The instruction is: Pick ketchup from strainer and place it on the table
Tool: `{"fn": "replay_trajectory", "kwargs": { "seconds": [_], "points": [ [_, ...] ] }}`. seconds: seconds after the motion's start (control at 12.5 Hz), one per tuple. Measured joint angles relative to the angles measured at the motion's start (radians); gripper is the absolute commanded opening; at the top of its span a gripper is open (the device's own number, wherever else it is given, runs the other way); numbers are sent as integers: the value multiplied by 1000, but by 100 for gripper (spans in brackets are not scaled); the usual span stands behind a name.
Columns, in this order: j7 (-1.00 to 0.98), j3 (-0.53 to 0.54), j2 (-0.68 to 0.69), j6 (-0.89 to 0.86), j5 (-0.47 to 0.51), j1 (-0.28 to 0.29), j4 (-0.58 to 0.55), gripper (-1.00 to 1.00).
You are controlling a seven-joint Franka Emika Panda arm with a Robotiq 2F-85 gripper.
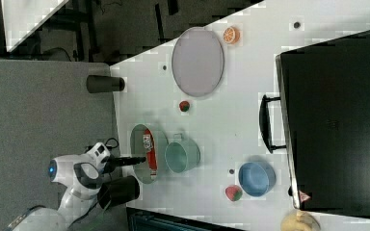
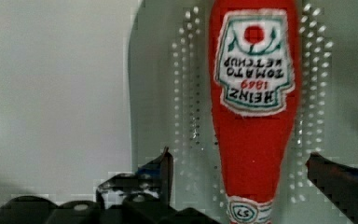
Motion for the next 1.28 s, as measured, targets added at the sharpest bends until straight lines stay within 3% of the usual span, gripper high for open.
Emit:
{"fn": "replay_trajectory", "kwargs": {
  "seconds": [0.4,0.48,0.72,1.28],
  "points": [
    [31,-59,100,67,-99,22,-2,100],
    [32,-79,117,68,-125,28,6,91],
    [59,-127,179,87,-133,51,35,18],
    [72,-130,166,9,-127,82,86,13]
  ]
}}
